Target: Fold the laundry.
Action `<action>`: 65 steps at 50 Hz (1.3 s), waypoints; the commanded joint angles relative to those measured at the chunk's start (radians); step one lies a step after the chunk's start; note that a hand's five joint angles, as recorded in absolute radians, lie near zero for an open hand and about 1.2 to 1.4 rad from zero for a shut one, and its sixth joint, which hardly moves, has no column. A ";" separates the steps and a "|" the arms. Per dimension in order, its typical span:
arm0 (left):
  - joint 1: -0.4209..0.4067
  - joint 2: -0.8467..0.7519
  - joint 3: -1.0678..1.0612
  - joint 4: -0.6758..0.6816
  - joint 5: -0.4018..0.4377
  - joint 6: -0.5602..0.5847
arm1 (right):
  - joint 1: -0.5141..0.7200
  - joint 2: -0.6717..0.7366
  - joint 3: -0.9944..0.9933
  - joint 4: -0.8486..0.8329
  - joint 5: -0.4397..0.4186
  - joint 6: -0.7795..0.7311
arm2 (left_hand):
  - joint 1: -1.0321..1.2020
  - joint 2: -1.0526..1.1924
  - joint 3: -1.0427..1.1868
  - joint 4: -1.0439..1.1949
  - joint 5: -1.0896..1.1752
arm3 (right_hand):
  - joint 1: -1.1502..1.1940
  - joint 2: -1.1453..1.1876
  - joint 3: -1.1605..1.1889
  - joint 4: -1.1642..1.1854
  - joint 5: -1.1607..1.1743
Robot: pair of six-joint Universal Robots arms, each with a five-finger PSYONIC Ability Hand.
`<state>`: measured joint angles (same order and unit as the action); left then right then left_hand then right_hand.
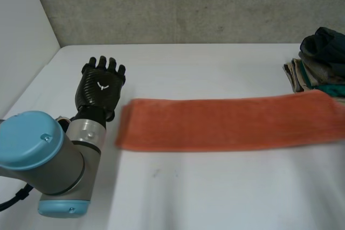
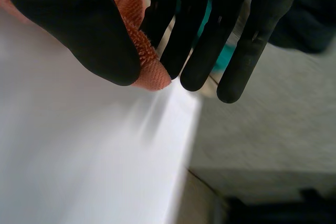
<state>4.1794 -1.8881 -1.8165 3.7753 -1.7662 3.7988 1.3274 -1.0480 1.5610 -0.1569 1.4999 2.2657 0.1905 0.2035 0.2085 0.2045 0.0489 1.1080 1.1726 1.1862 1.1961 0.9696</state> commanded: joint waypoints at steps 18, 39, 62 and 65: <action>0.028 0.110 -0.026 -0.002 -0.006 -0.018 | 0.783 -0.086 -0.010 -0.409 -0.167 -0.046 | -0.016 -0.029 -0.034 -0.030 -0.049 | 0.288 0.224 0.210 0.200 0.252; 0.004 0.093 -0.018 0.000 0.001 -0.014 | 0.954 0.044 -0.004 -0.328 -0.104 0.101 | -0.016 -0.029 -0.034 -0.030 -0.049 | -0.933 -0.998 -1.012 -1.022 -0.970; -0.065 0.066 -0.004 0.000 -0.002 -0.014 | 0.570 -0.040 0.123 -0.157 0.045 0.131 | -0.016 -0.029 -0.034 -0.030 -0.049 | 0.288 0.224 0.210 0.200 0.252; -0.065 0.076 -0.009 -0.002 -0.004 -0.014 | 0.608 -0.052 0.091 -0.202 0.066 0.115 | -0.016 -0.029 -0.034 -0.030 -0.049 | 0.288 0.224 0.210 0.200 0.252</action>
<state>4.1139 -1.8290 -1.8178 3.7747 -1.7684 3.7845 1.8909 -1.0885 1.7196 -0.2710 1.4993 2.4247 0.1905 0.2035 0.2085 0.2045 0.0489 1.0893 1.1743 1.1866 1.1951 0.9960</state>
